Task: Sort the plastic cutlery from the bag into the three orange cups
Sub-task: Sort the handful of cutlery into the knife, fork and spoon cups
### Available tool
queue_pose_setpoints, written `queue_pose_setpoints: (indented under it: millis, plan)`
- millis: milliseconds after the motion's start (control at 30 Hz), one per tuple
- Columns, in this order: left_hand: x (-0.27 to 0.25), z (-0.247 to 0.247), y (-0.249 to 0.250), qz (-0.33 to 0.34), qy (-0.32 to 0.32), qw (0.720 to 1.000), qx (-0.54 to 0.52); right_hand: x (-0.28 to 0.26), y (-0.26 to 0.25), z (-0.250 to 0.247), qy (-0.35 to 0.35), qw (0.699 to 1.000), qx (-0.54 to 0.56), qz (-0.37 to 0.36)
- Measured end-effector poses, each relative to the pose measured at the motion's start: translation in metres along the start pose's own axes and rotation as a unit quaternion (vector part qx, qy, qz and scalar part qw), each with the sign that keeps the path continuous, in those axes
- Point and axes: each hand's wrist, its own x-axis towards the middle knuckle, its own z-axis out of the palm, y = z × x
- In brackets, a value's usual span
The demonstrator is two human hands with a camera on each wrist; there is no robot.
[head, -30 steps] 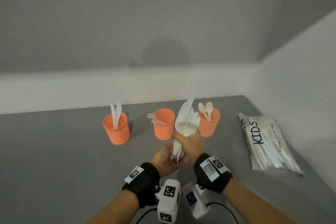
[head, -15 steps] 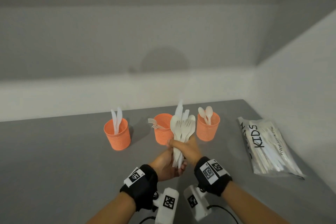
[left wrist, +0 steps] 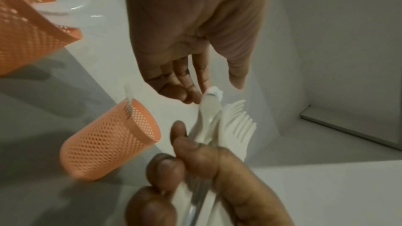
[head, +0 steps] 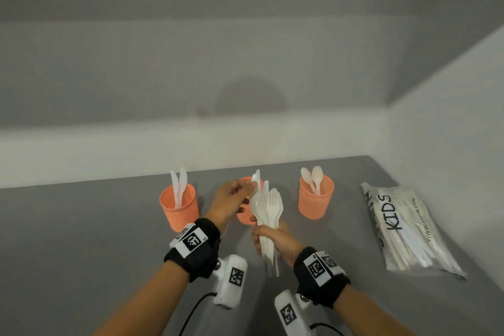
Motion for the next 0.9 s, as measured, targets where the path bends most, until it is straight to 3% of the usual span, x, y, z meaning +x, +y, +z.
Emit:
queue_pose_setpoints:
  millis: [167, 333, 567, 667, 800, 900]
  plan:
    - [0.009, -0.005, -0.002, -0.014, 0.033, 0.999, -0.007, -0.003, -0.002, 0.002, -0.078, 0.996, -0.023, 0.027]
    - [0.006, -0.013, -0.007, -0.030, 0.052, 0.996, -0.072, -0.002, -0.002, -0.002, -0.070, 0.997, 0.023, 0.036]
    - [0.003, -0.010, -0.016, -0.040, 0.023, 0.999, -0.011, 0.000, -0.002, -0.001, -0.084, 0.996, -0.006, 0.026]
    - [0.002, -0.012, -0.010, 0.007, 0.085, 0.995, -0.043, 0.000, -0.002, -0.003, -0.078, 0.996, -0.002, 0.036]
    - [0.005, -0.019, 0.006, 0.064, 0.196, 0.971, -0.124, 0.000, -0.001, -0.009, -0.067, 0.994, 0.036, 0.080]
    - [0.011, -0.022, 0.007, 0.069, 0.189, 0.978, -0.055, -0.001, -0.001, -0.013, -0.085, 0.989, 0.055, 0.108]
